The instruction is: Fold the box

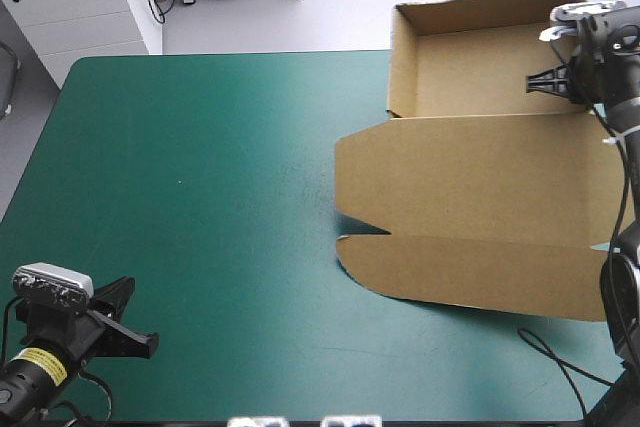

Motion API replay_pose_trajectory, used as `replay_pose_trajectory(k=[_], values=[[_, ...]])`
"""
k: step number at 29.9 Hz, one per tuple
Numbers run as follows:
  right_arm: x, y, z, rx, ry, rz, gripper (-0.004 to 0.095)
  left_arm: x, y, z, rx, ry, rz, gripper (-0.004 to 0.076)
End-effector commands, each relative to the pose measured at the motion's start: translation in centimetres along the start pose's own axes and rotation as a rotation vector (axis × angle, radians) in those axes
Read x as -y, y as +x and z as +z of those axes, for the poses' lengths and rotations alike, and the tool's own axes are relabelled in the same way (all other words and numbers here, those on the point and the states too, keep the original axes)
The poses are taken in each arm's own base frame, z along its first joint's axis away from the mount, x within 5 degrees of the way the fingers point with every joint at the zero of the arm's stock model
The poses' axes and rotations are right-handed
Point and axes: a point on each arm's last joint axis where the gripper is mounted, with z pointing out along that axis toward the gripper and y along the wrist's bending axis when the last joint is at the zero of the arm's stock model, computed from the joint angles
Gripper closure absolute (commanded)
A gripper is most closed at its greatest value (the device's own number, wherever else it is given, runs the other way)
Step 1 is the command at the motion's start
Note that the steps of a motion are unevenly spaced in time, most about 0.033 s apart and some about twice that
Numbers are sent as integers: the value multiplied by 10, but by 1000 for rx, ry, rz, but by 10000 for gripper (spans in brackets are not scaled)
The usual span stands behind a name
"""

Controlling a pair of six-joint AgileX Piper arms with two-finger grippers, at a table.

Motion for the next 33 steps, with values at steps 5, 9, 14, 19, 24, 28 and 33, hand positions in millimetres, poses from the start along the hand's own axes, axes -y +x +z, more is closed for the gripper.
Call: replay_pose_trajectory(k=[5, 9, 14, 19, 24, 28, 33], values=[[64, 1, -3, 50, 99, 131, 927, 2, -16, -4, 122, 22, 1, 731], [72, 0, 17, 32, 113, 124, 927, 2, -18, -4, 143, 28, 1, 731], [71, 2, 52, -45, 111, 94, 927, 2, -18, -4, 143, 28, 1, 731], [67, 5, 86, -120, 103, 82, 919, 2, -18, -4, 144, 26, 3, 731], [65, 13, 110, -213, 87, 49, 761, 2, -18, -4, 144, 26, 3, 731], [71, 18, 117, -250, 55, 76, 391, 2, -18, -4, 144, 26, 3, 731], [85, 19, 106, -231, 76, 130, 108, 2, -18, -4, 144, 26, 3, 731]])
